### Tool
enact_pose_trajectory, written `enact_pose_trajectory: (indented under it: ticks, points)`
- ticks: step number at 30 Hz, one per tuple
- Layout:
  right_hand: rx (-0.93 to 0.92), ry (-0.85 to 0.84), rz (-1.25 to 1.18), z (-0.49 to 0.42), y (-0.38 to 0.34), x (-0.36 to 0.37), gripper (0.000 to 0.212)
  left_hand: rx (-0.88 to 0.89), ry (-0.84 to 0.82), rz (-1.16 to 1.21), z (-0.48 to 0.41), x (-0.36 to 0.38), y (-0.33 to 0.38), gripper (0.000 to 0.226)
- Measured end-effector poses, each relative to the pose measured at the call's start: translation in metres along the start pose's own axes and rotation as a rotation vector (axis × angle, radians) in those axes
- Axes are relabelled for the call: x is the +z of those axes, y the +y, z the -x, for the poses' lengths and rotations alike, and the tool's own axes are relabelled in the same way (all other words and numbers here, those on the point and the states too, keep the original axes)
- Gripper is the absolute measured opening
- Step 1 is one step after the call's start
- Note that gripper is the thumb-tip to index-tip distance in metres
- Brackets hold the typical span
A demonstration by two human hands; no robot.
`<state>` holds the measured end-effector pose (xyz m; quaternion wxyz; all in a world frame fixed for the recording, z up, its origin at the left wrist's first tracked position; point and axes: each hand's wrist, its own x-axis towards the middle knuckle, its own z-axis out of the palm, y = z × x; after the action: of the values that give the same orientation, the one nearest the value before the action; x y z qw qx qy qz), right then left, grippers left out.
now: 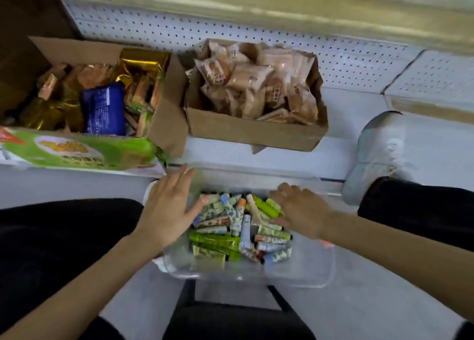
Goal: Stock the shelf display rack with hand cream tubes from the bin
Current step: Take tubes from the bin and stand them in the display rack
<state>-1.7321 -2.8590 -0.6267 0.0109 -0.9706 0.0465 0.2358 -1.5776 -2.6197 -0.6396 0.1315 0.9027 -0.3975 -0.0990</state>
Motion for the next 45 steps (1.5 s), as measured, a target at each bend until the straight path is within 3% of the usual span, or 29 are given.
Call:
enact_pose_trajectory:
  ticks: [4, 8, 9, 11, 12, 15, 23, 28, 33, 34, 36, 37, 41, 45]
  points:
    - [0.215, -0.329, -0.48, -0.031, -0.002, 0.068, 0.084, -0.288, -0.028, 0.168, 0.008, 0.042, -0.03, 0.075]
    - [0.355, -0.382, -0.761, -0.051, -0.006, 0.145, 0.12, -0.529, -0.087, 0.323, 0.012, 0.079, -0.036, 0.084]
    - [0.375, -0.396, -0.77, -0.053, -0.005, 0.162, 0.112, -0.585, -0.088, 0.383, 0.012, 0.087, -0.034, 0.086]
    - [0.374, -0.435, -0.84, -0.054, -0.004, 0.19, 0.074, -0.663, -0.083, 0.496, 0.015, 0.101, -0.029, 0.088]
    - [0.371, -0.437, -0.866, -0.053, 0.0, 0.204, 0.076, -0.684, -0.067, 0.536, 0.018, 0.107, -0.028, 0.088]
    - [0.403, -0.369, -0.896, -0.052, 0.012, 0.238, 0.123, -0.718, 0.016, 0.592, 0.024, 0.117, -0.029, 0.082]
    - [0.286, -0.474, -0.454, -0.072, 0.01, 0.226, 0.085, -0.709, 0.081, 0.54, 0.028, 0.125, -0.031, 0.072]
    - [0.271, -0.437, -0.487, -0.082, 0.002, 0.228, 0.07, -0.707, 0.119, 0.494, 0.029, 0.127, -0.03, 0.068]
    - [0.324, -0.47, -0.811, -0.077, -0.003, 0.215, 0.038, -0.712, 0.126, 0.523, 0.03, 0.127, -0.03, 0.071]
    - [0.317, -0.506, -0.856, -0.074, -0.003, 0.216, 0.039, -0.719, 0.123, 0.532, 0.03, 0.127, -0.031, 0.074]
    - [0.294, -0.553, -0.823, -0.07, -0.007, 0.217, 0.081, -0.719, 0.122, 0.549, 0.03, 0.126, -0.033, 0.078]
    - [0.298, -0.556, -0.801, -0.071, -0.008, 0.223, 0.09, -0.704, 0.121, 0.56, 0.03, 0.126, -0.035, 0.078]
    - [0.35, -0.571, -0.874, -0.078, -0.004, 0.24, 0.057, -0.69, 0.115, 0.575, 0.032, 0.129, -0.038, 0.081]
    - [0.377, -0.675, -1.014, -0.076, 0.0, 0.244, 0.07, -0.702, 0.129, 0.591, 0.035, 0.131, -0.037, 0.082]
